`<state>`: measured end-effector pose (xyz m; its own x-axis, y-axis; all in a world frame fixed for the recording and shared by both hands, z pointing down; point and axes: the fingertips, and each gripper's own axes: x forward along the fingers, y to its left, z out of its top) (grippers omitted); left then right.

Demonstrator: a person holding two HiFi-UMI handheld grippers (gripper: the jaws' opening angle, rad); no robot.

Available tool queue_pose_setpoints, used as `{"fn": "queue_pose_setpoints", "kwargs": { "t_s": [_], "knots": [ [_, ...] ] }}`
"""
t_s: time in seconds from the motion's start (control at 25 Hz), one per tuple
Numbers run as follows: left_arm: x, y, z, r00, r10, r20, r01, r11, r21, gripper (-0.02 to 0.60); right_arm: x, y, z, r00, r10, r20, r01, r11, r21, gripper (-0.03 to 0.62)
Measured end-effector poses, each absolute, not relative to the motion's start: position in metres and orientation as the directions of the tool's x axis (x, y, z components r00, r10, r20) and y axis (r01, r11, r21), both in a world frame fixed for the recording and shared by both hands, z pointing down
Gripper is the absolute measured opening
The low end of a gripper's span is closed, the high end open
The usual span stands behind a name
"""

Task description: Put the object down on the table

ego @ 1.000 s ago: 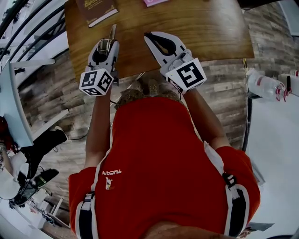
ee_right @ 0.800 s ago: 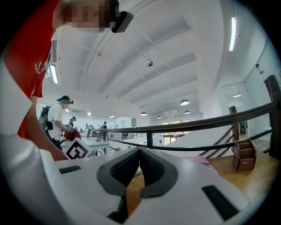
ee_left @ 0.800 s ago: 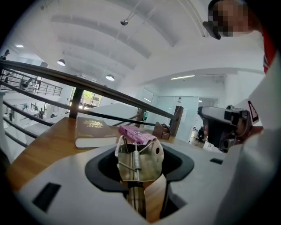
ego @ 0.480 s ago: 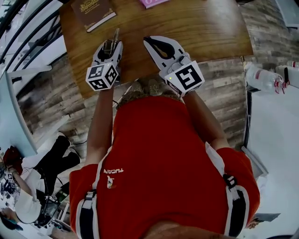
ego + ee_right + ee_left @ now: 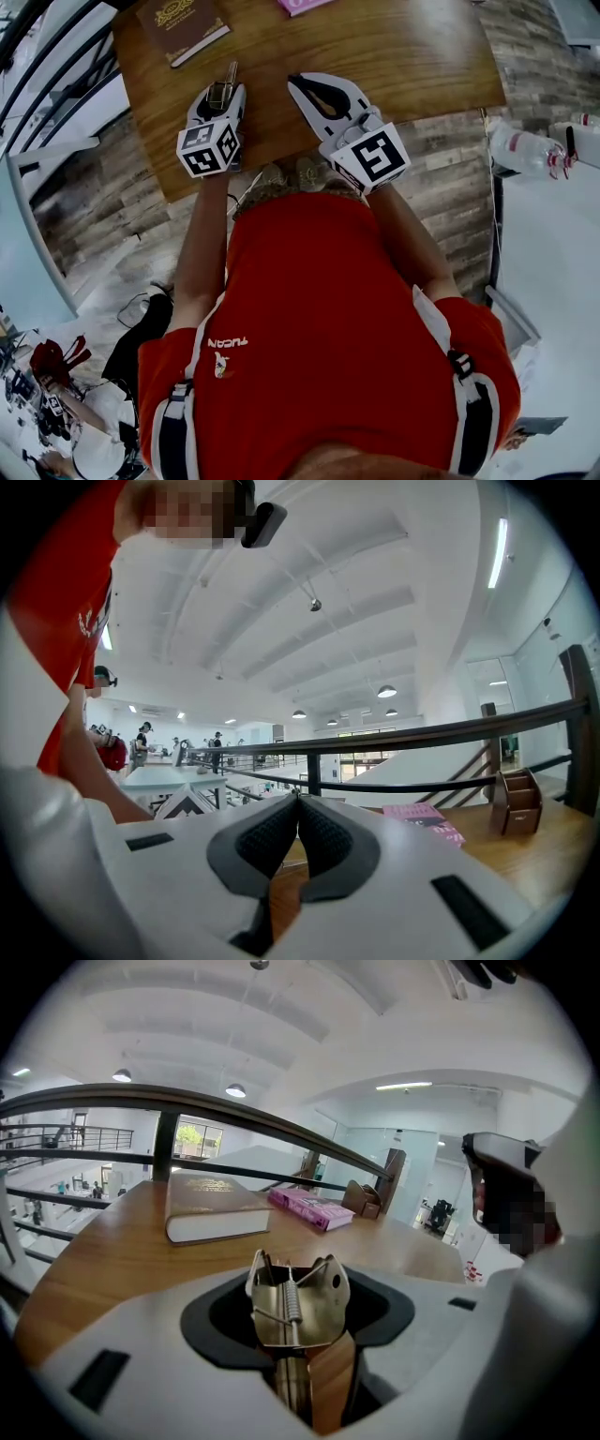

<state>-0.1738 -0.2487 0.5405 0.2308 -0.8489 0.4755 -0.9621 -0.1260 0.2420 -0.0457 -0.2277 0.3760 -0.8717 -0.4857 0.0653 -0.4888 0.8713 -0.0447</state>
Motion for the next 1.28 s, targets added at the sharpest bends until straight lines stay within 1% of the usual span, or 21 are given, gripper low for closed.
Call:
{"fn": "queue_pose_setpoints", "kwargs": {
  "t_s": [0.24,0.4,0.52,0.8,1.04,1.28],
  "knots": [
    [-0.176,-0.25,0.542,0.233,-0.847,0.477,-0.963,-0.133,0.235,0.229,-0.049,-0.227,0.379,-0.871,-0.485,0.077,-0.489,0.871,-0.044,0.025],
    [-0.187,-0.251,0.537,0.204,-0.862,0.464,-0.97,-0.114,0.214,0.258,-0.051,-0.227,0.379,-0.871,-0.484,0.081,-0.488,0.872,-0.041,0.025],
    [-0.2,-0.25,0.538,0.18,-0.869,0.461,-0.973,-0.089,0.212,0.264,-0.052,-0.229,0.379,-0.87,-0.486,0.084,-0.49,0.871,-0.042,0.026],
    [-0.221,-0.249,0.545,0.15,-0.87,0.469,-0.974,-0.05,0.219,0.264,-0.051,-0.228,0.381,-0.872,-0.48,0.093,-0.486,0.873,-0.049,0.025],
    [-0.231,-0.251,0.548,0.143,-0.869,0.474,-0.976,-0.045,0.212,0.264,-0.055,-0.227,0.383,-0.875,-0.471,0.113,-0.477,0.878,-0.037,0.025],
    [-0.236,-0.248,0.536,0.134,-0.886,0.444,-0.975,-0.039,0.217,0.264,-0.056,-0.227,0.381,-0.877,-0.469,0.11,-0.475,0.879,-0.037,0.026]
  ]
}}
